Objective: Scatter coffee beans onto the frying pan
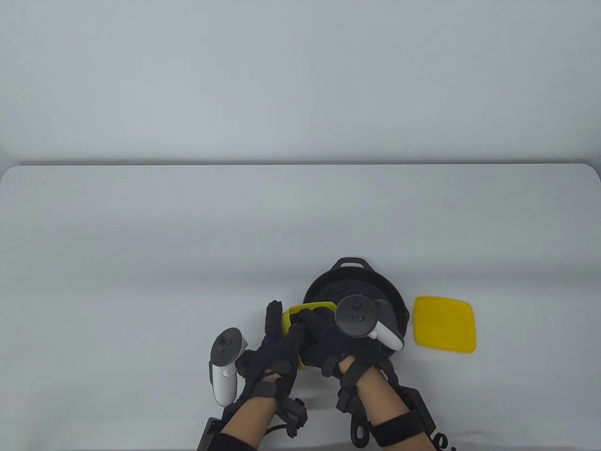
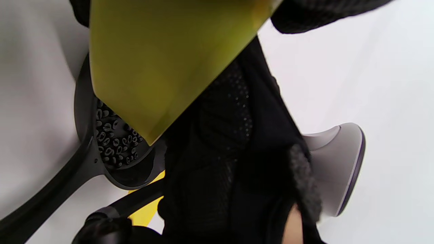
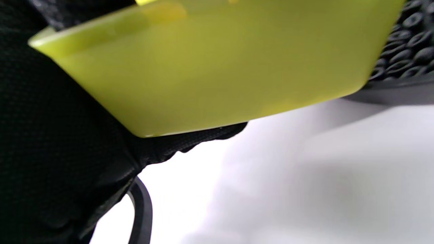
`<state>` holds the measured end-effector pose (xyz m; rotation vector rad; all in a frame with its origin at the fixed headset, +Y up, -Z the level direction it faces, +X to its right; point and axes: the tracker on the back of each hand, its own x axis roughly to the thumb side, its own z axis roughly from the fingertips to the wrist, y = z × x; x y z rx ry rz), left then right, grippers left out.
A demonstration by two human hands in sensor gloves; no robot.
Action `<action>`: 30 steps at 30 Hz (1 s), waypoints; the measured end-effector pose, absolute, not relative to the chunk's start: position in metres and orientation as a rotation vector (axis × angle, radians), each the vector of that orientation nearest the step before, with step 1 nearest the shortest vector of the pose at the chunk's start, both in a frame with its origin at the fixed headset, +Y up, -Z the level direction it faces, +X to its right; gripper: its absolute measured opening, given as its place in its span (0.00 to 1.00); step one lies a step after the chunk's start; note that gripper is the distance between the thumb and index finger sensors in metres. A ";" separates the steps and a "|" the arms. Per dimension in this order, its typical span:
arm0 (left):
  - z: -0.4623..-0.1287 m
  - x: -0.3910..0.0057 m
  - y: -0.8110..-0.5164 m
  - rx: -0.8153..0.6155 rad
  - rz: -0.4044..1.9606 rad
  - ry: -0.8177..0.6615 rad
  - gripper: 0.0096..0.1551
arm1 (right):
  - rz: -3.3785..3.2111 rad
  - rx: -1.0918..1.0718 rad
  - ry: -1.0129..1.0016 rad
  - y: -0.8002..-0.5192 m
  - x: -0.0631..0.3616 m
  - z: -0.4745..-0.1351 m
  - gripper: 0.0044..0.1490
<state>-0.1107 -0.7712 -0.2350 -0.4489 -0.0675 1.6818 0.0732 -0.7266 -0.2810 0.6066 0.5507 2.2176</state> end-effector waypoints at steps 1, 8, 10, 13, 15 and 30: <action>-0.235 -0.112 -0.771 -0.461 1.695 -0.064 0.48 | 2.198 0.611 0.573 -0.728 0.069 -0.282 0.55; -0.235 -0.111 -0.775 -0.493 1.722 -0.048 0.47 | 2.211 0.585 0.530 -0.726 0.058 -0.284 0.32; -0.234 -0.110 -0.776 -0.501 1.726 -0.048 0.47 | 2.207 0.575 0.526 -0.727 0.060 -0.284 0.28; -0.235 -0.108 -0.778 -0.505 1.735 -0.051 0.47 | 2.174 0.511 0.483 -0.731 0.066 -0.284 0.22; -0.235 -0.106 -0.779 -0.516 1.746 -0.063 0.47 | 2.145 0.456 0.450 -0.731 0.071 -0.284 0.21; -0.237 -0.099 -0.788 -0.573 1.851 -0.065 0.48 | 1.761 0.167 0.241 -0.736 0.120 -0.289 0.20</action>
